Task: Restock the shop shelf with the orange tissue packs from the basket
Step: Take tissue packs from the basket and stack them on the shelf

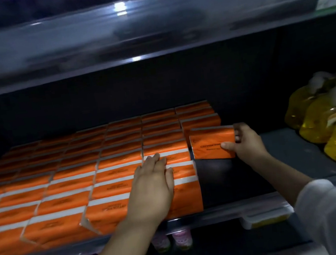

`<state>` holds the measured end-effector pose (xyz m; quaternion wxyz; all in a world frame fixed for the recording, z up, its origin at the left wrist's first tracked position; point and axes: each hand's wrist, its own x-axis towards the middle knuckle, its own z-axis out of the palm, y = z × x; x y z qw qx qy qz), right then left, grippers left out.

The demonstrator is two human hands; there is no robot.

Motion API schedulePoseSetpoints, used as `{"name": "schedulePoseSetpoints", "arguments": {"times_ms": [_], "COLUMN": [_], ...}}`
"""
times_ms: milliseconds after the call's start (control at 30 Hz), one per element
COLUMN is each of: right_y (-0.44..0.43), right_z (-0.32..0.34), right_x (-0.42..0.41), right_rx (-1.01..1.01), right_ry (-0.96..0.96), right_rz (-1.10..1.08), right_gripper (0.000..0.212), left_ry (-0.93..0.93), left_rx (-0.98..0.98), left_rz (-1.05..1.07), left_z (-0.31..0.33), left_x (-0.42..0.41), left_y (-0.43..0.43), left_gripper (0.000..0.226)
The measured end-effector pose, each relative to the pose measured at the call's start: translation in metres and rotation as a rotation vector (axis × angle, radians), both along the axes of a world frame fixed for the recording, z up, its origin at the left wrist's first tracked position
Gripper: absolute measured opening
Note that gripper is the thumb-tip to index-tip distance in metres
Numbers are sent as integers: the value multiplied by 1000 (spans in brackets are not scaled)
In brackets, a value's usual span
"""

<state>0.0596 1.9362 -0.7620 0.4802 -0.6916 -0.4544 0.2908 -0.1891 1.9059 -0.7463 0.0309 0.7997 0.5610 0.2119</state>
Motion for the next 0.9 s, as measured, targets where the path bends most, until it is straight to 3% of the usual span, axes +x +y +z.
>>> {"name": "schedulePoseSetpoints", "arguments": {"times_ms": [167,367,633,767,900], "right_y": [22,18,-9,-37,-66], "right_z": [-7,-9,5,29,56], "right_x": [-17,-27,-21,-43,-93], "right_rx": [16,2,-3,105,254], "right_ry": [-254,-163,-158,-236,-343], "right_rz": [-115,-164,-146,-96,43], "right_gripper": [60,47,53,40,24], "left_ry": [-12,-15,-28,-111,-103], "left_rx": [10,15,-36,145,239], "left_rz": [8,-7,-51,-39,97], "left_z": [-2,-4,8,27,33], "left_x": [2,1,-2,-30,-101], "left_y": [2,2,1,-14,-51], "left_gripper": [47,38,46,54,44]}}
